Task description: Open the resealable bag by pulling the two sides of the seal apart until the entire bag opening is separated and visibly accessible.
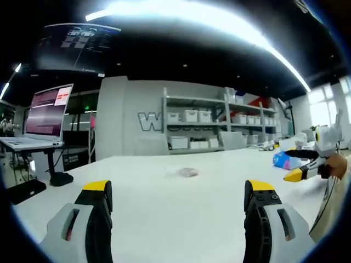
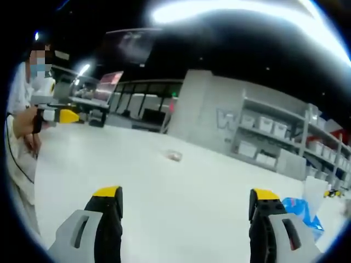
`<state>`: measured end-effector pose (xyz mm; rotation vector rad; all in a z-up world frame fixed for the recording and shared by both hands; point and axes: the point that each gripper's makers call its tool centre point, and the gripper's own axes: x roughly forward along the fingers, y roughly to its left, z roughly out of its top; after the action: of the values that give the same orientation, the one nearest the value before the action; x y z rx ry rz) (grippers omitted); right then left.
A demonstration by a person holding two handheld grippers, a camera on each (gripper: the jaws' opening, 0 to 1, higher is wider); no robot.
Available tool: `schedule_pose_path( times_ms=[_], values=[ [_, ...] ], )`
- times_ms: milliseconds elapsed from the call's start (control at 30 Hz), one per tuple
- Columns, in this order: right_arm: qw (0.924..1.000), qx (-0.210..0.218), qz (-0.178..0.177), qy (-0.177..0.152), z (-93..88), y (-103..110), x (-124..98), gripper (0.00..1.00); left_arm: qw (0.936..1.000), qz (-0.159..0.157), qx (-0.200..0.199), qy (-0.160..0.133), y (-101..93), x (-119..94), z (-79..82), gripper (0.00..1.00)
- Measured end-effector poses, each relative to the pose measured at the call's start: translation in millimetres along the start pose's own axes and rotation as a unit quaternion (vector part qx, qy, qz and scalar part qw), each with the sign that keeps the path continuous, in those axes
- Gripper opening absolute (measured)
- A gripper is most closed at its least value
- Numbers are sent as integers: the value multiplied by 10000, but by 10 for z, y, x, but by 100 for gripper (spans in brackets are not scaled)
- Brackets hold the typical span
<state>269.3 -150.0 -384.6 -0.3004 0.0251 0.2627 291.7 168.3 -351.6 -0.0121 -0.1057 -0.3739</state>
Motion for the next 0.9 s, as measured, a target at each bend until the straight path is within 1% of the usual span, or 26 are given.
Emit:
schedule_pose_path(
  times_ms=[900],
  values=[
    [10000, -34, -8, -26, 33, -5, -13, 97, 10000, 26, 13, 0, 5, -20, 34, 99]
  ],
)
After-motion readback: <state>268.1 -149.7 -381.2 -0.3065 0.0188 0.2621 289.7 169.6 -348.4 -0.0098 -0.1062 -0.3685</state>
